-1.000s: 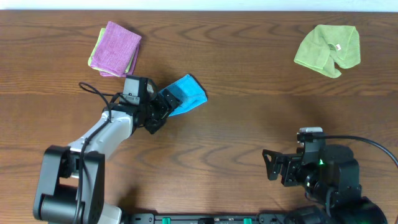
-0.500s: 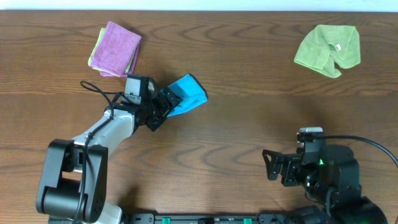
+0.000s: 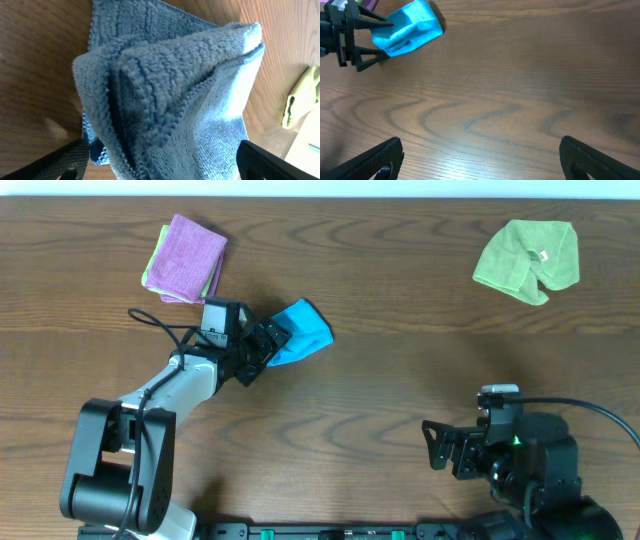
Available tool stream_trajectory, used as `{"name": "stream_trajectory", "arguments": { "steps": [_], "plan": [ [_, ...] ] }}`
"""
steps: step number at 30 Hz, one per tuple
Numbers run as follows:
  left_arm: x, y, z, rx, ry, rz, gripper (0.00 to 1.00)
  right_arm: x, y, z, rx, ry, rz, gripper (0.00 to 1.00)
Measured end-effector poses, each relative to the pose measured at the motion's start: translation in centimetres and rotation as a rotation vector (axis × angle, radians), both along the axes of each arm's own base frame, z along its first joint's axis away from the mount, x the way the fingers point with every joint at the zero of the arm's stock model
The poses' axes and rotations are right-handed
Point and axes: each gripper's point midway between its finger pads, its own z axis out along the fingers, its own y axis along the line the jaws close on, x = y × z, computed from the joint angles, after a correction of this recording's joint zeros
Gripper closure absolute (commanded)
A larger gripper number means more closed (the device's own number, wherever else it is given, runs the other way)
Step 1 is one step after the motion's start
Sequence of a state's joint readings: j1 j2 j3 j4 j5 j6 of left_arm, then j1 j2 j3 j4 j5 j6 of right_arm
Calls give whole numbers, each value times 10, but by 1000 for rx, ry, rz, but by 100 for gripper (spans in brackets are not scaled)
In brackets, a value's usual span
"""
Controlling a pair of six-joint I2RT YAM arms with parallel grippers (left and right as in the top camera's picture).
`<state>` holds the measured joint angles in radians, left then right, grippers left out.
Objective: Fold the cloth
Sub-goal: 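Grasp the folded blue cloth with the left gripper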
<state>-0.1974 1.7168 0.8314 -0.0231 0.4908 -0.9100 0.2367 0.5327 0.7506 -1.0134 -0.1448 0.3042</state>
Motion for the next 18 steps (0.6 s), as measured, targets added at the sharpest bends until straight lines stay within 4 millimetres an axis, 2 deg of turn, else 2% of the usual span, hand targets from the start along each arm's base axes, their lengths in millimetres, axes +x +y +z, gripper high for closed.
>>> {"name": "stream_trajectory", "arguments": {
  "steps": [12, 15, 18],
  "plan": [
    [-2, -5, -6, 1, 13, -6, 4, 0, 0, 0, 0, 0, 0, 1],
    [0, -9, -6, -4, 4, -14, 0, 0, 0, 0, 0, 0, 0, 1],
    [3, -12, -8, -14, 0, -12, 28, 0, 0, 0, 0, 0, 0, 1]
  ]
}}
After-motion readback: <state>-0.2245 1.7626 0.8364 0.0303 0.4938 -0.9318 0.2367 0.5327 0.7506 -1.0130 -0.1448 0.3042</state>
